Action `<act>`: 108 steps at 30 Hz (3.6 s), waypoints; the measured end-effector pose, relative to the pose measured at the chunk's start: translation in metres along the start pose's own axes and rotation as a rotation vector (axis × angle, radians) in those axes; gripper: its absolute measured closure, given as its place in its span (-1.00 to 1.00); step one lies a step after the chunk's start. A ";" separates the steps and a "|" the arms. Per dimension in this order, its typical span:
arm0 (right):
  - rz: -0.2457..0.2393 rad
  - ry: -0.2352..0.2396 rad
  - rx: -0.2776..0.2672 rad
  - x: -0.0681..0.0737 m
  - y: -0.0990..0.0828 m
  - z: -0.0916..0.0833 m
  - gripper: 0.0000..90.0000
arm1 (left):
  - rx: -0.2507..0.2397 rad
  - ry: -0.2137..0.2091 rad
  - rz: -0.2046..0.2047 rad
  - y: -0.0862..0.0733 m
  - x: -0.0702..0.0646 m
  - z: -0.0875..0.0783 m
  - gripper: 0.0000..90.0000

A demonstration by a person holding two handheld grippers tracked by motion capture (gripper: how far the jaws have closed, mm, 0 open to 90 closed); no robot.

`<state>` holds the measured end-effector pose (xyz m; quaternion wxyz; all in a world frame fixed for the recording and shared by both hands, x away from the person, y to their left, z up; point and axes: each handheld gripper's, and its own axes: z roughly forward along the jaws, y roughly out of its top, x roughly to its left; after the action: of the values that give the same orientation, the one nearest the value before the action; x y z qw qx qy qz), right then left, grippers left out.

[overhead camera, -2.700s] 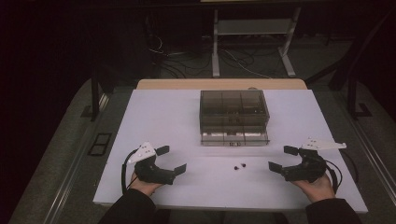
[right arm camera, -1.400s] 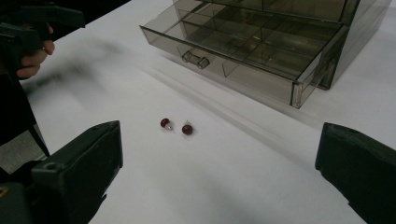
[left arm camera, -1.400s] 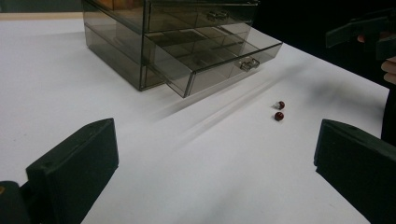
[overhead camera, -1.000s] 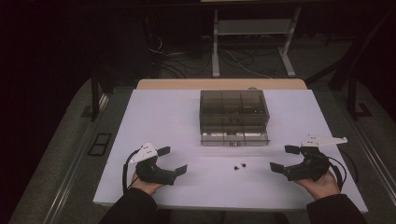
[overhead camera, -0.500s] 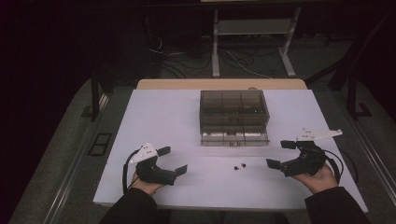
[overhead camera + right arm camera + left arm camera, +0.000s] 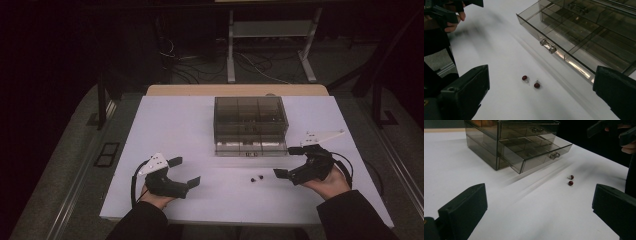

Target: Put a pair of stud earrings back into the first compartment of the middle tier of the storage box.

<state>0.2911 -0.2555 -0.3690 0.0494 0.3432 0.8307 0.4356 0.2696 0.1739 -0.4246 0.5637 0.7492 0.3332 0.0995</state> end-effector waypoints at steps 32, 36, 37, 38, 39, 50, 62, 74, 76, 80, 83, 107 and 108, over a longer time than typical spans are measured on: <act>-0.101 0.083 0.228 0.000 -0.006 0.061 -0.99 | 0.021 -0.014 0.013 0.001 0.001 0.004 -1.00; -0.107 0.089 0.234 -0.004 -0.011 0.068 -0.83 | 0.022 -0.012 0.016 0.001 0.001 0.005 -1.00; -0.107 0.089 0.234 -0.004 -0.011 0.068 -0.83 | 0.022 -0.012 0.016 0.001 0.001 0.005 -1.00; -0.104 0.090 0.245 -0.006 -0.012 0.071 -0.66 | 0.025 -0.014 0.018 0.001 0.001 0.005 -1.00; -0.106 0.096 0.249 -0.007 -0.013 0.072 -0.65 | 0.026 -0.014 0.016 0.001 0.001 0.005 -1.00; -0.116 0.062 0.251 -0.011 -0.013 0.079 -0.02 | 0.023 -0.026 0.009 0.001 0.001 0.006 -1.00; -0.129 0.056 0.255 -0.009 -0.014 0.088 0.39 | 0.029 -0.034 0.011 0.000 0.001 0.007 -1.00; -0.137 0.035 0.274 -0.009 -0.016 0.092 0.75 | 0.050 -0.039 0.035 0.000 -0.001 0.009 -1.00; -0.138 0.035 0.274 -0.009 -0.016 0.092 0.75 | 0.050 -0.039 0.034 0.000 -0.001 0.009 -1.00; -0.131 0.038 0.280 -0.010 -0.015 0.091 0.76 | 0.050 -0.041 0.032 -0.001 -0.001 0.009 -1.00; -0.122 0.040 0.283 -0.011 -0.015 0.090 0.76 | 0.052 -0.043 0.023 -0.001 -0.001 0.008 -1.00; -0.147 0.099 0.254 0.001 0.033 0.065 0.76 | 0.054 -0.049 0.025 -0.001 -0.001 0.007 -1.00; -0.157 0.099 0.254 0.001 0.036 0.064 0.76 | 0.053 -0.048 0.027 -0.001 -0.001 0.007 -1.00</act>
<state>0.3336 -0.1963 -0.3808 -0.0015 0.2587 0.9048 0.3382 0.2722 0.1680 -0.4275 0.5501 0.7705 0.3118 0.0803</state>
